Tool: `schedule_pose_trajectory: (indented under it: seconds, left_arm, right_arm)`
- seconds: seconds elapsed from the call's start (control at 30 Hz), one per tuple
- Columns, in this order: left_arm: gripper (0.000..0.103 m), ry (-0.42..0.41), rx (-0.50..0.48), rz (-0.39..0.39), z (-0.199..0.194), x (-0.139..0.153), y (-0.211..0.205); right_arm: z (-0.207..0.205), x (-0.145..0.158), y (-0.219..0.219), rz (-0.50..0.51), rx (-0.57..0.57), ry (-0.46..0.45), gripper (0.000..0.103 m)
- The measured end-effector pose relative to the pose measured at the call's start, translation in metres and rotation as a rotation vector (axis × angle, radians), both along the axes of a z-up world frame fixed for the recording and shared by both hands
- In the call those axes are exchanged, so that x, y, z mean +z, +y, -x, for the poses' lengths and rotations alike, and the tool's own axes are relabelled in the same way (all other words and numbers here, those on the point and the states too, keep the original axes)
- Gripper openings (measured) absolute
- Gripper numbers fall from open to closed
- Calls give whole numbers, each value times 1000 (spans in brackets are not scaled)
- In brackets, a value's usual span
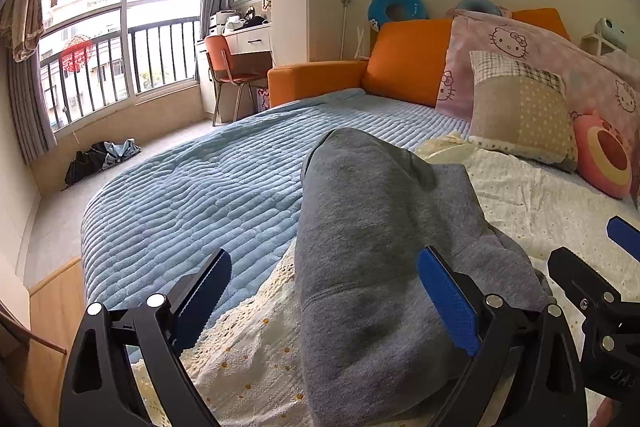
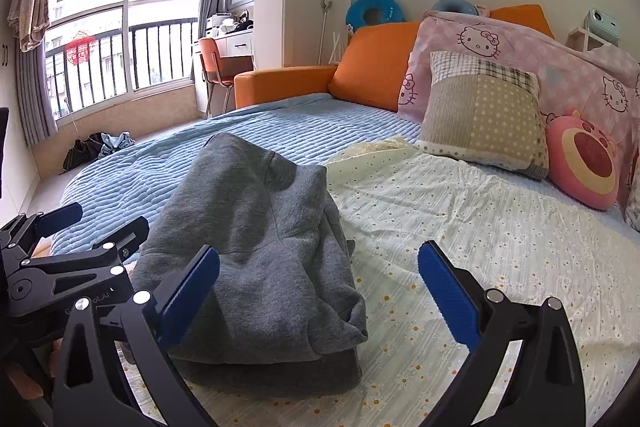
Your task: Fold large clothes
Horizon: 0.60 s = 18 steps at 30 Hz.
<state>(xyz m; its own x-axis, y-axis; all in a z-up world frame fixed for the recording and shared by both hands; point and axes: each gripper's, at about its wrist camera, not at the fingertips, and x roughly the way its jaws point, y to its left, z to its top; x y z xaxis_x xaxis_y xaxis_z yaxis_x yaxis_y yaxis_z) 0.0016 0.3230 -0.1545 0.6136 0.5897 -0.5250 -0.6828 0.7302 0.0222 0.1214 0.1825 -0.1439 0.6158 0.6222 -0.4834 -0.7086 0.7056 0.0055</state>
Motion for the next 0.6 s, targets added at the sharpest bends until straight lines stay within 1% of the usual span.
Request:
schedule_pose_trajectory:
  seconds: [0.3,0.6]
  left_arm:
    - [95,10,-6,14,0,0,2]
    - [95,8,-14,8,-4,1,2]
  right_arm:
    - [0,-1,1,10,5,5,98]
    - [-1,-1,3,7,5,1,98]
